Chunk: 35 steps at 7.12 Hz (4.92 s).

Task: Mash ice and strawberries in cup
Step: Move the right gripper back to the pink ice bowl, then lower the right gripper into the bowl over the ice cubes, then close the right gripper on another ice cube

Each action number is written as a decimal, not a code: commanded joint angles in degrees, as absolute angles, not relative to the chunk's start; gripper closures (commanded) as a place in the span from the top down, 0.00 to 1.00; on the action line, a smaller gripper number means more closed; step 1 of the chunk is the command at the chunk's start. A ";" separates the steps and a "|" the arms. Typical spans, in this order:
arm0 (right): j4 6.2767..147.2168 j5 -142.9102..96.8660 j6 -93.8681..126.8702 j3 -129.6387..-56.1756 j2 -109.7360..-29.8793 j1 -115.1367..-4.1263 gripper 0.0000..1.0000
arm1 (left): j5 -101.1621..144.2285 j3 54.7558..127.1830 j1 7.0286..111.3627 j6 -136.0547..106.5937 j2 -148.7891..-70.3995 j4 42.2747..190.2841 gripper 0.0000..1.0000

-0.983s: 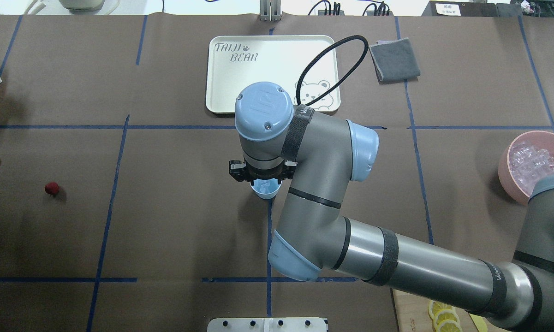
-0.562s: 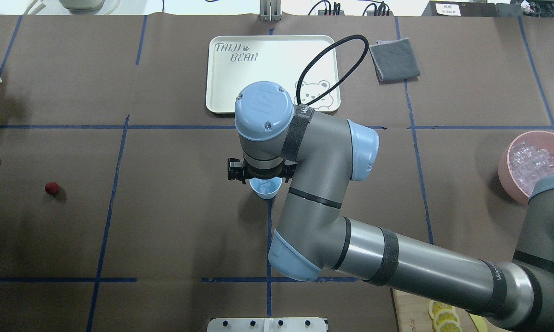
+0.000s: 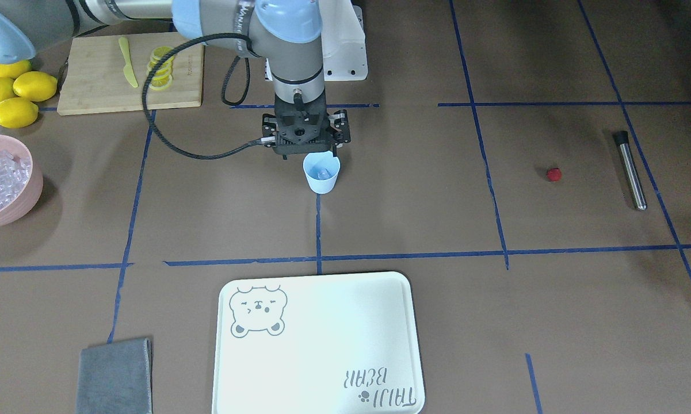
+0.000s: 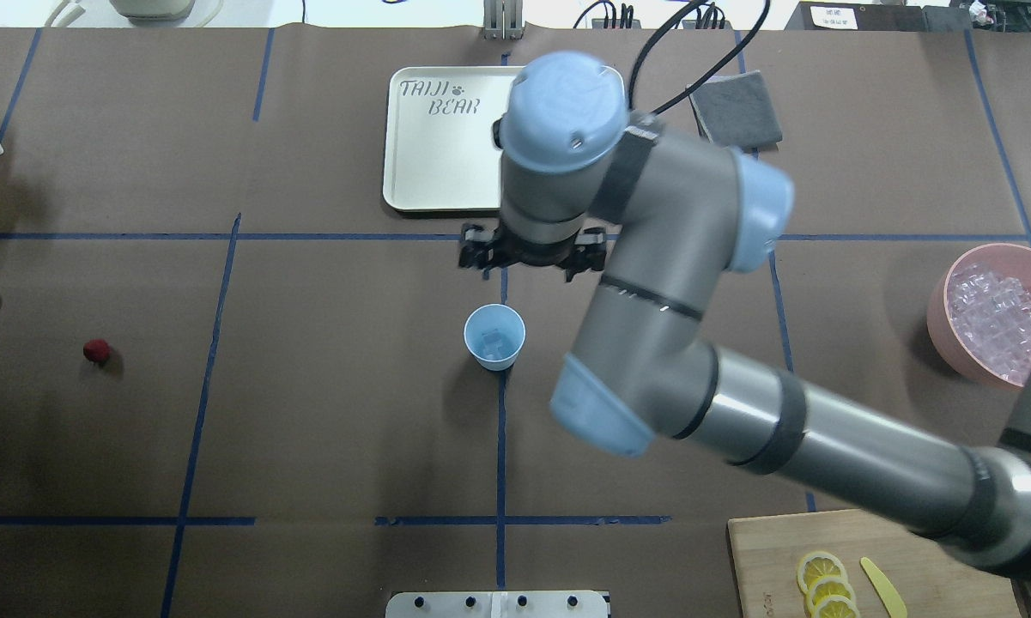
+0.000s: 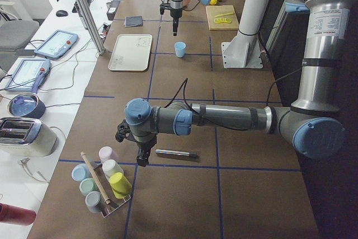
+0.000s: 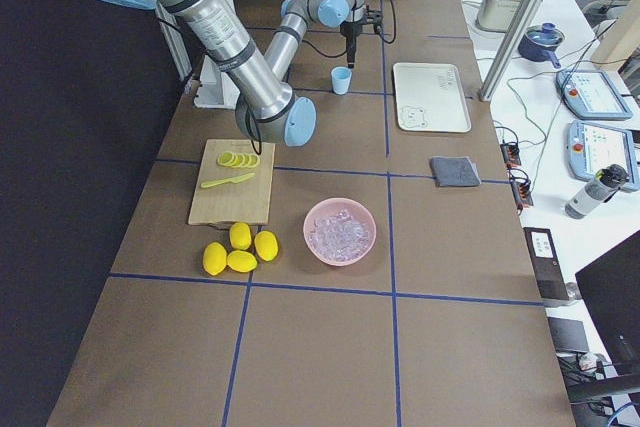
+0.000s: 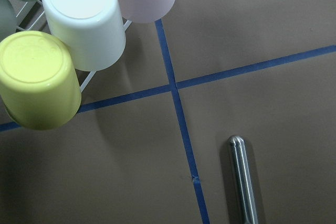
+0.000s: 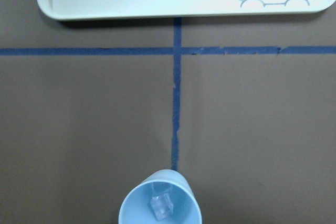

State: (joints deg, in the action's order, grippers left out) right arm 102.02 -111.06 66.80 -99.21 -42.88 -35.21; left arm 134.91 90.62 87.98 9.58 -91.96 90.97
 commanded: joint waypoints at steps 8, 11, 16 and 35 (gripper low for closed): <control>86.81 -120.50 29.88 -126.66 -96.36 -61.51 1.00 | 134.91 90.97 87.98 9.40 -92.37 90.97 1.00; 79.73 -125.33 29.62 -118.42 -100.28 -65.21 1.00 | 134.91 91.23 87.98 9.40 -92.37 90.97 1.00; 79.63 -125.42 23.82 -108.14 -96.97 -66.18 0.99 | 134.91 91.58 87.98 8.96 -92.46 91.05 1.00; 79.54 -125.42 22.76 -97.65 -91.67 -65.48 0.60 | 134.83 90.88 87.98 9.05 -93.08 91.05 1.00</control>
State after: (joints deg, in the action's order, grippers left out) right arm 79.54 -125.39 22.73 -97.65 -91.63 -65.56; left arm 134.89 90.93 87.98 9.05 -93.10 91.05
